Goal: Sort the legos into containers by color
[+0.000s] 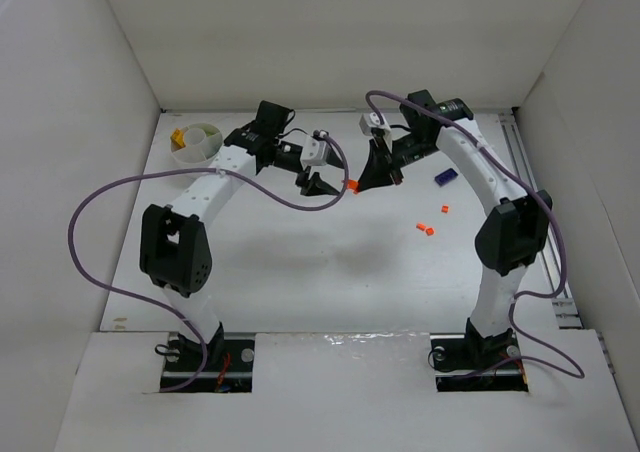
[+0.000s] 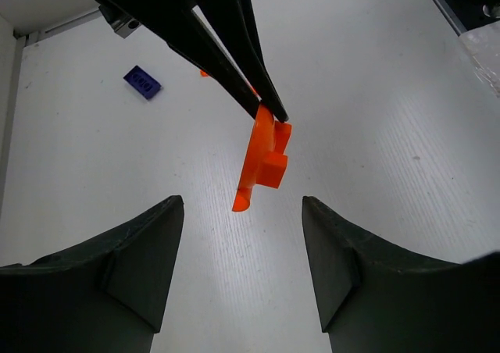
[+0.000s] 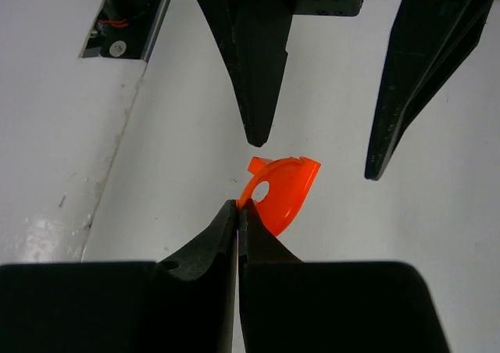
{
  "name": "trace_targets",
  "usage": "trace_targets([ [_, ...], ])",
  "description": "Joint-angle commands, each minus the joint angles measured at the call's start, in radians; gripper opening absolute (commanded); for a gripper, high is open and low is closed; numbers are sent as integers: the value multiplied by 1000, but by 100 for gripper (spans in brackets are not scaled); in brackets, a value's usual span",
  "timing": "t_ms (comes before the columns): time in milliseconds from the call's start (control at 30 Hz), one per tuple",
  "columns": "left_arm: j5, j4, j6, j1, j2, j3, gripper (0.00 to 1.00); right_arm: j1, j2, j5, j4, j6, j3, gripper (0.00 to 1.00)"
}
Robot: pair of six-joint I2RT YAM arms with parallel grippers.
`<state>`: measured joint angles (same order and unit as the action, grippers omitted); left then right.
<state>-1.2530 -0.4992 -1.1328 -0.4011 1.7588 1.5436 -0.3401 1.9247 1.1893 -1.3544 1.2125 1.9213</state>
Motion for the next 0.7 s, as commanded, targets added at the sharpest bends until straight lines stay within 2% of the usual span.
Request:
trace_targets([
  [0, -42, -157, -183, -7, 4, 73, 58, -10, -38, -2, -20, 51, -4, 0],
  [67, -42, -206, -229, -7, 16, 88, 57, -19, -38, -11, -20, 51, -4, 0],
  [233, -42, -226, -240, -16, 25, 108, 46, -28, -27, -31, -20, 71, 7, 0],
  [667, -33, -217, -213, -44, 44, 128, 50, -37, 3, -22, -20, 81, 50, 0],
])
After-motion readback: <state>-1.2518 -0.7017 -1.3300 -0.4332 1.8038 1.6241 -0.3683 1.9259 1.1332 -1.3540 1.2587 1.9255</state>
